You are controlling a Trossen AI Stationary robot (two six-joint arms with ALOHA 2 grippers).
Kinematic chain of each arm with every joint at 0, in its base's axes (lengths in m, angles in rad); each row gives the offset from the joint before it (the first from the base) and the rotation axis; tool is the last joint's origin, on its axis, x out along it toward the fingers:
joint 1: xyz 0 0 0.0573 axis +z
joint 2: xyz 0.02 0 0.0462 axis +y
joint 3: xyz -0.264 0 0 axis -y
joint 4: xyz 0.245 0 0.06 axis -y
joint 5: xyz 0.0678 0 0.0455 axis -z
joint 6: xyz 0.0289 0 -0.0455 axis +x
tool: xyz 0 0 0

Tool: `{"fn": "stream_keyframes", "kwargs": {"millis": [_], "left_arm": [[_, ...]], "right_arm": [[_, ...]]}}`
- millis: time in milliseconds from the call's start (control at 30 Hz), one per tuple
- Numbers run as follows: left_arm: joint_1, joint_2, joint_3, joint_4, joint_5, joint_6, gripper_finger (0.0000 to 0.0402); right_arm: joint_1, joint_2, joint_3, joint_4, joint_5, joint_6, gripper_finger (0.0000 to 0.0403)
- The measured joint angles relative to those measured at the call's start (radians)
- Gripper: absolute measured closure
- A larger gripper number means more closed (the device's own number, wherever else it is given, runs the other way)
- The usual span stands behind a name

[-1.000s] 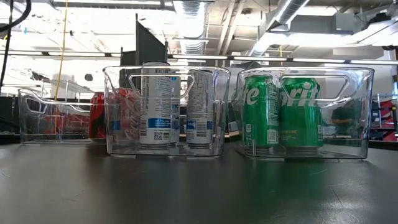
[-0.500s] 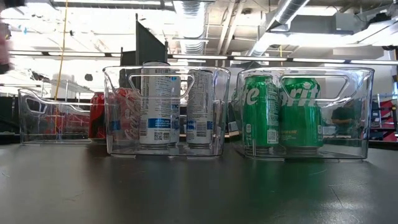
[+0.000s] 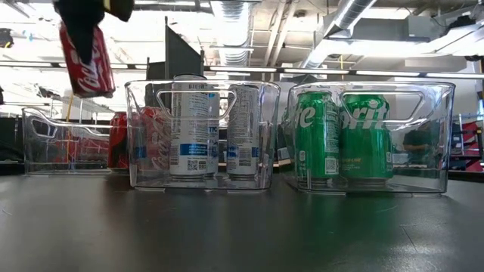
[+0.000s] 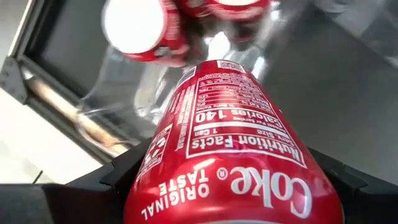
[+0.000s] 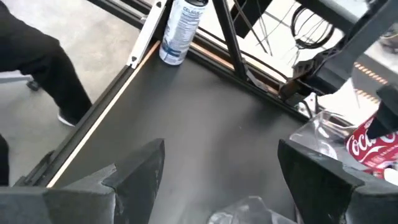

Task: Sort soda cans
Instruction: Put the red soda can into the left transparent bin

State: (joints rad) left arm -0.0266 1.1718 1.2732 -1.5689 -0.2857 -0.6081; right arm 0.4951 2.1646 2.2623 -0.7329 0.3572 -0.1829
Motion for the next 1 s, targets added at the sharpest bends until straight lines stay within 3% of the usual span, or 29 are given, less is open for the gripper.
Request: {"fn": "stream_keyframes", "kwargs": {"millis": [167, 300, 733, 1000], "left_arm": [[0.241, 0.012, -0.001, 0.043, 0.075, 0.21, 0.0106], [0.347, 0.048, -0.001, 0.09, 0.15, 0.328, 0.0106], [0.362, 0.266, -0.002, 0.172, 0.171, 0.414, 0.0106], [0.361, 0.366, -0.002, 0.191, 0.122, 0.482, 0.0106]], "right_arm": [[0.043, -0.003, 0.0, -0.025, 0.088, 0.003, 0.0074], [0.069, -0.003, 0.0, -0.044, 0.123, 0.026, 0.0074], [0.144, -0.006, -0.001, -0.112, 0.198, 0.162, 0.0074], [0.198, -0.006, -0.001, -0.169, 0.26, 0.255, 0.0074]]}}
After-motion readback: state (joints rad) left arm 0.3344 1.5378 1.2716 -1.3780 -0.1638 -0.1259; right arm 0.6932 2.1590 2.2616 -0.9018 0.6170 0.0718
